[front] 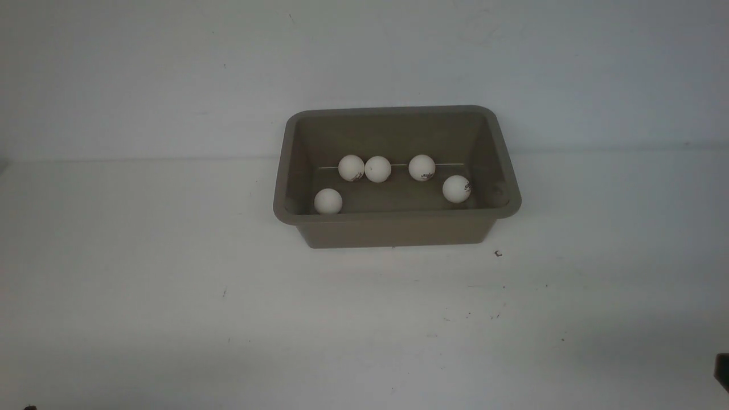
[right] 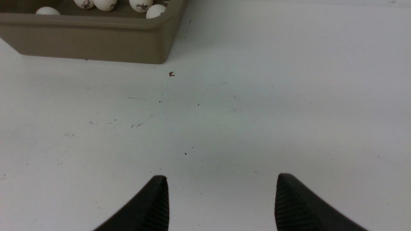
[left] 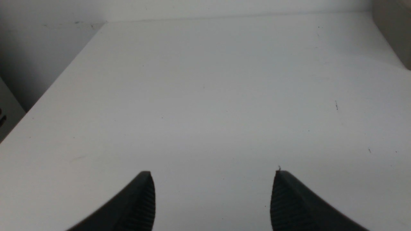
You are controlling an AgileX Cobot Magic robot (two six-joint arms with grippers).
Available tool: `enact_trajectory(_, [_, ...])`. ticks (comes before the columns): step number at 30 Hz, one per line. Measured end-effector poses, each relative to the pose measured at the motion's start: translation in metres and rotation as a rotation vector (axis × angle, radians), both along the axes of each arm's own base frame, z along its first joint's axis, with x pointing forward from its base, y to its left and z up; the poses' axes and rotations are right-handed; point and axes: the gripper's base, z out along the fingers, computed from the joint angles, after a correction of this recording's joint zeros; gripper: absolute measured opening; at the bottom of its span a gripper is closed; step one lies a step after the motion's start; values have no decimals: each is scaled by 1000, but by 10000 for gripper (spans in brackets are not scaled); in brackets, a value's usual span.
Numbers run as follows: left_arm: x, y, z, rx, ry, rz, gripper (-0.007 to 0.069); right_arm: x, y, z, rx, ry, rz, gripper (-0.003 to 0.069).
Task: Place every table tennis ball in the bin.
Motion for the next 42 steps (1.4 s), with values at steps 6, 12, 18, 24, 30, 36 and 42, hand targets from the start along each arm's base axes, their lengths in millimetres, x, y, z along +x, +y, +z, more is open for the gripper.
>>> enact_trajectory(6, [0,0,0,0,0,0,437,0,-1,0,-20,-2,0,408])
enact_trajectory(12, [0,0,0,0,0,0,437,1,-1,1,-12,-17,-5,408])
enact_trajectory(18, [0,0,0,0,0,0,437,-7,-4,14,54,-299,-44,408])
enact_trajectory(24, [0,0,0,0,0,0,437,-20,-7,-4,54,-444,-53,408])
enact_trajectory(30, [0,0,0,0,0,0,437,-28,-7,-32,51,-458,-53,408])
enact_trajectory(36, [0,0,0,1,0,0,437,-28,-7,-54,32,-377,-48,408])
enact_trajectory(42, [0,0,0,1,0,0,437,-28,-8,-63,-38,-318,-38,408])
